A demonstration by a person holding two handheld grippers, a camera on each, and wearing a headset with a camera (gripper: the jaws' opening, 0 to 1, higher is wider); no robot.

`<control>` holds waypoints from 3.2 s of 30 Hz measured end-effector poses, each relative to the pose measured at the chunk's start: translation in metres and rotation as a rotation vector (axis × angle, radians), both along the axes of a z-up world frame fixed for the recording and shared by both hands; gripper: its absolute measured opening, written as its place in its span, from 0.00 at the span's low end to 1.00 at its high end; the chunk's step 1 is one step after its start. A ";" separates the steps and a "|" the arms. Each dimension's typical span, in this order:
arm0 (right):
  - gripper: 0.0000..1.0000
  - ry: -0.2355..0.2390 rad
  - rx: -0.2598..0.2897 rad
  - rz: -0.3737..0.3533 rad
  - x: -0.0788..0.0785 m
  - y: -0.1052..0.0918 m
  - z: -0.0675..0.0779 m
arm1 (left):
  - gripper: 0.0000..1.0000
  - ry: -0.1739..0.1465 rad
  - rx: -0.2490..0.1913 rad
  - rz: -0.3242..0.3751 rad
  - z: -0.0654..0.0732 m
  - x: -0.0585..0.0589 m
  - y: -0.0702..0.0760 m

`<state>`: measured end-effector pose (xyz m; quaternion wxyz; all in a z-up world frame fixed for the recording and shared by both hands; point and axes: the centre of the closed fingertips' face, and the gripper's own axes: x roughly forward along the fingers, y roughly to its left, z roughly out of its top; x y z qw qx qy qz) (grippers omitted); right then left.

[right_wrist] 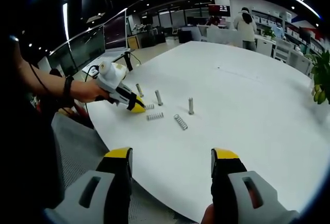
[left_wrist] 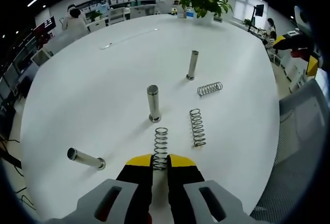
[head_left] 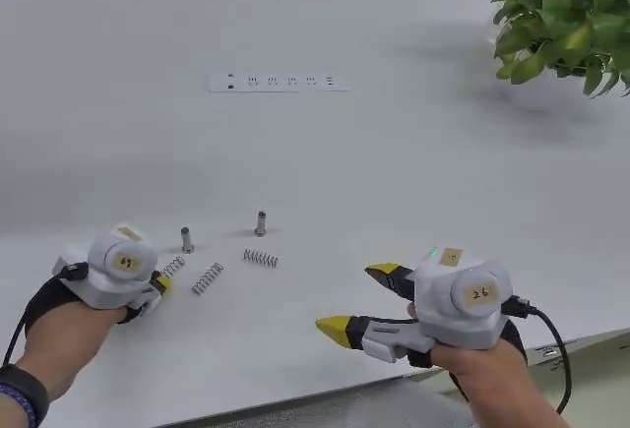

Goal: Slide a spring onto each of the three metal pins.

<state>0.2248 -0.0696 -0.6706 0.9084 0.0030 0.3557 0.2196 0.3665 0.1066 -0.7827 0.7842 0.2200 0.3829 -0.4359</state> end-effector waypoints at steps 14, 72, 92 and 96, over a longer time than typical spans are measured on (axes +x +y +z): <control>0.59 -0.002 0.036 0.020 0.000 0.016 -0.004 | 0.02 -0.015 -0.070 0.079 0.027 -0.011 0.024; 0.28 -0.025 0.201 0.201 0.007 0.087 0.006 | 0.02 -0.112 -0.164 -0.263 0.095 -0.108 -0.019; 0.21 0.015 0.288 0.321 0.005 0.119 0.013 | 0.02 -0.129 -0.244 -0.416 0.121 -0.134 -0.053; 0.17 0.016 0.302 0.313 0.005 0.118 0.014 | 0.02 -0.131 -0.239 -0.442 0.120 -0.137 -0.054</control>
